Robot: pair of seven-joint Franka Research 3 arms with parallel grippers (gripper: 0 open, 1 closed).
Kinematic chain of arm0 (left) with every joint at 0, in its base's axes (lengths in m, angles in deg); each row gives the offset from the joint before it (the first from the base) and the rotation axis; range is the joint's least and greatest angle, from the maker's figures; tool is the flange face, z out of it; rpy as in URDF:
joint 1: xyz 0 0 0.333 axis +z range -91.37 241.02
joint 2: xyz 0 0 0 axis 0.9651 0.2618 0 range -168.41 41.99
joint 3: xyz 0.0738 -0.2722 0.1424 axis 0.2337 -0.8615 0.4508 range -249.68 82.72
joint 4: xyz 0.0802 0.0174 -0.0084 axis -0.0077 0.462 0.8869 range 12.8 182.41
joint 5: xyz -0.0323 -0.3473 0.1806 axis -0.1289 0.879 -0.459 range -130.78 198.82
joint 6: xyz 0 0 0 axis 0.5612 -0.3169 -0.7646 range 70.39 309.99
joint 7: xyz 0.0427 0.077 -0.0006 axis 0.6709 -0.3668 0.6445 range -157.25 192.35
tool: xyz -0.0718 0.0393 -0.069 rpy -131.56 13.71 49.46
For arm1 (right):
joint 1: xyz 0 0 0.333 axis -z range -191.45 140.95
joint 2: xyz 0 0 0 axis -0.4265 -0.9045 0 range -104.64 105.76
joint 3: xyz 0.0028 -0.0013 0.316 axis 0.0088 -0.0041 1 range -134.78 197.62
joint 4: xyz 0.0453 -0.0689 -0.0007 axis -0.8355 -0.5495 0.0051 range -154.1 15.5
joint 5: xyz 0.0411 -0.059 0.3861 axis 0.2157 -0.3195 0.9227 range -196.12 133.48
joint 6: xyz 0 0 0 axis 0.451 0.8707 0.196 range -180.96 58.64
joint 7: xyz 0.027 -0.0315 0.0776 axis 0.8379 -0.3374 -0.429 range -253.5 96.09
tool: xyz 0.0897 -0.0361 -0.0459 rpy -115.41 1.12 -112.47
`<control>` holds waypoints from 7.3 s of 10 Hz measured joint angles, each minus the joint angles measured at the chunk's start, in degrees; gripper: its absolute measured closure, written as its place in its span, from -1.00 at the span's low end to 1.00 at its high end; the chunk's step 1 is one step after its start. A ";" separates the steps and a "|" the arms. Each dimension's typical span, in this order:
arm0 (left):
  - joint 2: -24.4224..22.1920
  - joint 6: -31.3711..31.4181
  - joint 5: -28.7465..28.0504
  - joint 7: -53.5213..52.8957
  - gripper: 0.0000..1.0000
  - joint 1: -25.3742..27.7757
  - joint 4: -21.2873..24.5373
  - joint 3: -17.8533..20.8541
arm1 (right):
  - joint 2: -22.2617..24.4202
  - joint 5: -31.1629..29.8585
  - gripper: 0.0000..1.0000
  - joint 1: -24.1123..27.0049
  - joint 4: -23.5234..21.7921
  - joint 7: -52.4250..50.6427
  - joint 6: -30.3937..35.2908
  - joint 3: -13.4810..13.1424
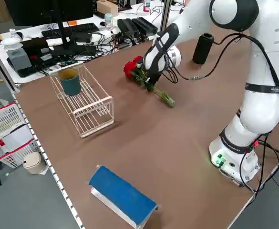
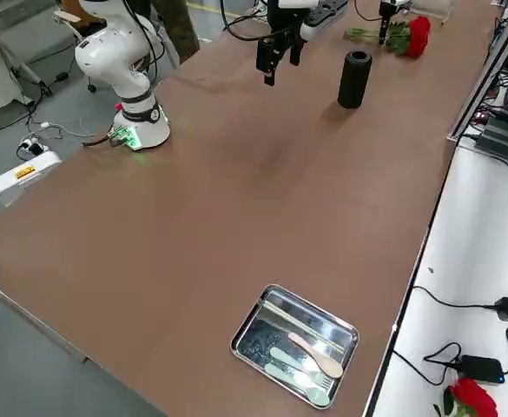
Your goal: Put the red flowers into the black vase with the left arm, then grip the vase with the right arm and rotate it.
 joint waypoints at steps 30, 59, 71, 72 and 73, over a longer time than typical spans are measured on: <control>-0.39 -69.11 -68.09 86.93 0.89 -36.68 -47.65 -16.33 | -0.03 0.00 -1.00 0.06 0.21 -0.02 -0.96 -0.14; 21.02 -80.33 -81.87 93.96 0.89 -60.87 -57.94 -7.00 | -0.03 -0.15 -1.00 -1.97 0.44 -0.39 -0.90 0.03; 21.06 -80.36 -81.91 93.96 0.89 -60.85 -58.55 -4.86 | -0.03 -0.13 -1.00 -2.02 0.46 -0.39 -0.42 0.01; 21.04 -80.38 -82.02 93.96 0.89 -60.83 -58.76 -4.46 | -0.03 -0.13 -1.00 -2.02 0.46 -0.39 -0.39 0.01; 20.95 -80.39 -82.11 93.81 0.89 -60.82 -59.20 -4.04 | -0.03 -0.13 -1.00 -2.01 0.45 -0.39 -0.35 0.00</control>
